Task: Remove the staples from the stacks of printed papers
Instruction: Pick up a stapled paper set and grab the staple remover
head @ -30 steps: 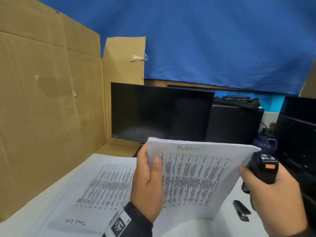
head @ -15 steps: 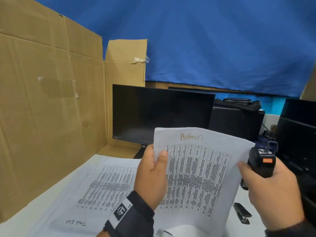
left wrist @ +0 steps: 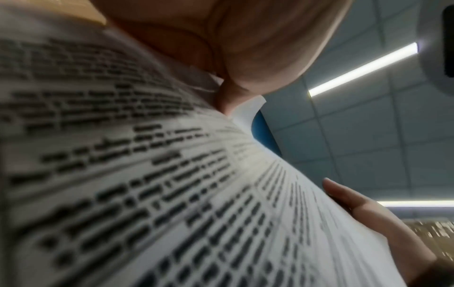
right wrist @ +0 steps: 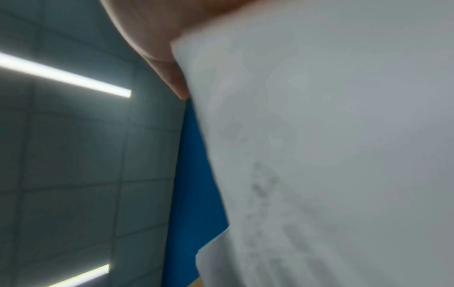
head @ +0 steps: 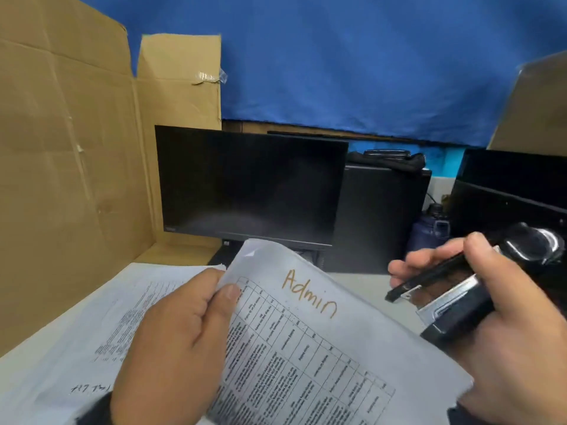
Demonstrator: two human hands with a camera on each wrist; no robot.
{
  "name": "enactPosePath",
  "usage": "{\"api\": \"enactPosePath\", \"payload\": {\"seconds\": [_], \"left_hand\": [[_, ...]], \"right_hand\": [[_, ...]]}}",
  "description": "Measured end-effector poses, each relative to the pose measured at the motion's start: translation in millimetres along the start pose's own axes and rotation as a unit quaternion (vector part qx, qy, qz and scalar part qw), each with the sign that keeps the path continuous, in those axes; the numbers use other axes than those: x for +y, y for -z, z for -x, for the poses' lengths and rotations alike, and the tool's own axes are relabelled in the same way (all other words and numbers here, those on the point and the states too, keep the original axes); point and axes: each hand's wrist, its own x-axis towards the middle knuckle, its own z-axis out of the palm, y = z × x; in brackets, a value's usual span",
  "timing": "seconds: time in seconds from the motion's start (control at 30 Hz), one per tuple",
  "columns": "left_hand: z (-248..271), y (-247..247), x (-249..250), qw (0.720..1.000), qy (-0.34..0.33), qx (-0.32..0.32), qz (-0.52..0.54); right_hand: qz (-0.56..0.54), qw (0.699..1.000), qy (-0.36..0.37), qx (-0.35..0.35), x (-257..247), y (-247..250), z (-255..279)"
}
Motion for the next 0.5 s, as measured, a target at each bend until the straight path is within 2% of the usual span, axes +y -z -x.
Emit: {"api": "enactPosePath", "payload": {"seconds": [0.07,0.1,0.17,0.33,0.4,0.43,0.5], "left_hand": [[6,0,4,0.999,-0.014,-0.020,-0.036],[8,1,5,0.998,-0.018,-0.026,-0.049],[9,1,7,0.996,-0.026,-0.030,-0.078],[-2,7,-5,0.990,-0.053,-0.007,-0.130],[-7,13,-12,0.991,-0.043,0.004,-0.123],[-8,15,-15,0.993,-0.037,0.006,-0.109],[-10,16,-19,0.996,-0.022,-0.013,-0.081]], "right_hand": [[-0.096,0.995,0.014,0.018,7,2,13],[-0.104,0.994,0.009,0.025,9,2,19],[-0.107,0.993,0.003,0.046,10,2,10],[-0.068,0.994,0.067,0.053,5,8,4],[0.004,0.995,0.094,0.024,0,11,4],[0.073,0.992,0.105,-0.006,-1,10,4],[0.268,0.953,0.125,-0.066,-1,6,7]]}}
